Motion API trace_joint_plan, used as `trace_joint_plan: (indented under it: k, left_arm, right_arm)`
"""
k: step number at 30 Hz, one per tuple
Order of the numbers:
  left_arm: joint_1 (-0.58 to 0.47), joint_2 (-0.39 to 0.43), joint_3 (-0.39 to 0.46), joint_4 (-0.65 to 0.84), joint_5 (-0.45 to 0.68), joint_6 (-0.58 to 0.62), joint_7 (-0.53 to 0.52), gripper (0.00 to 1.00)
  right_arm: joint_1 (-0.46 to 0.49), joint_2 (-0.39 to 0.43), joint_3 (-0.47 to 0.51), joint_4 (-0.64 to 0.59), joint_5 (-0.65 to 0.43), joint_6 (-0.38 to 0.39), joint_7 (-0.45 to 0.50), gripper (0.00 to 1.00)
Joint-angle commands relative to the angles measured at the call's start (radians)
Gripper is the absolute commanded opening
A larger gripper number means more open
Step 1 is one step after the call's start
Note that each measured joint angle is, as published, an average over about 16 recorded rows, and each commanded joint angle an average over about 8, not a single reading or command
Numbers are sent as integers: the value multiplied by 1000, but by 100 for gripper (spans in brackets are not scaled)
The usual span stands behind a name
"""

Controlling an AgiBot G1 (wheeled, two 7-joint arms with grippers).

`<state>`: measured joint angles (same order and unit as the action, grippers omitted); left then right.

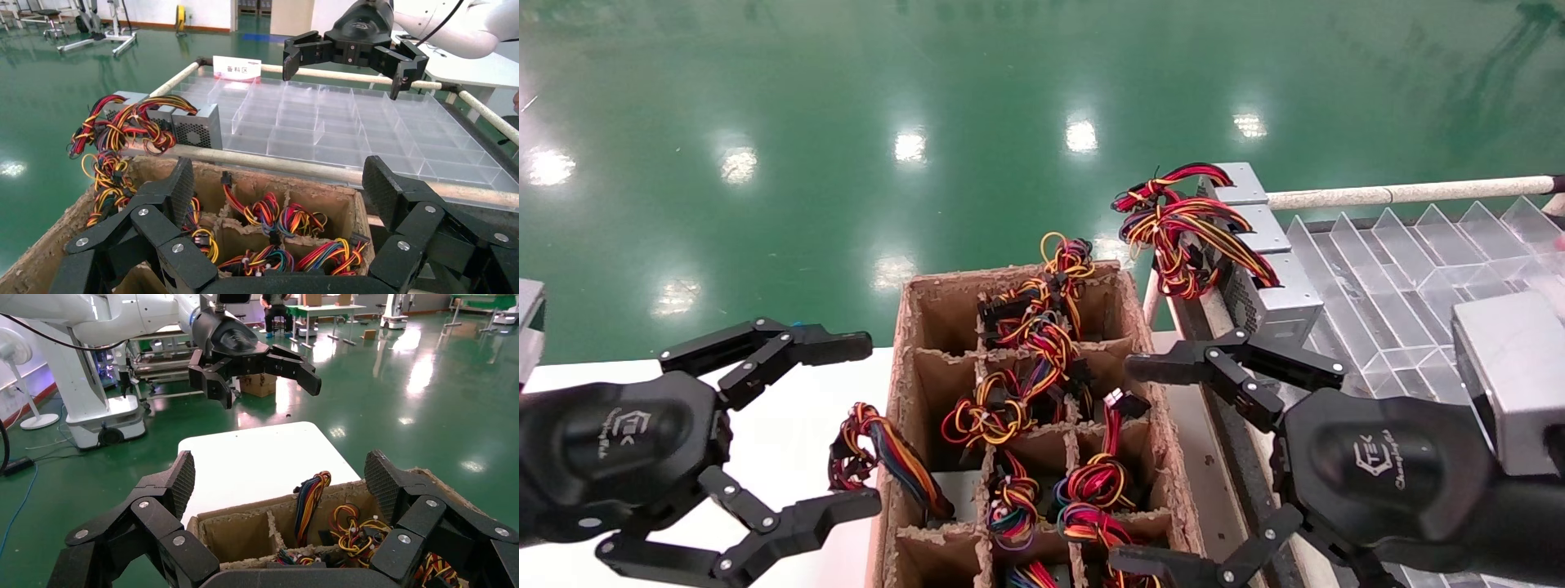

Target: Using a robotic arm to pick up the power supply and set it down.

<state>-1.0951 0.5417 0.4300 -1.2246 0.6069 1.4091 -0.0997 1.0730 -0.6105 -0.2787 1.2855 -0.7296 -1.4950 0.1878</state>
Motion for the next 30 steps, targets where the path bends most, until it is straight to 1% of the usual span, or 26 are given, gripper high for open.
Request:
trace_joint_plan:
  k: [1,30]
  left_arm:
    - [0,0,0,0,0,0,0,100]
    - [0,0,0,0,0,0,0,100]
  right_arm:
    - [1,0,0,-1,0,0,0,100]
    - [3,-1,-1,-4,-2,-1,-2,100]
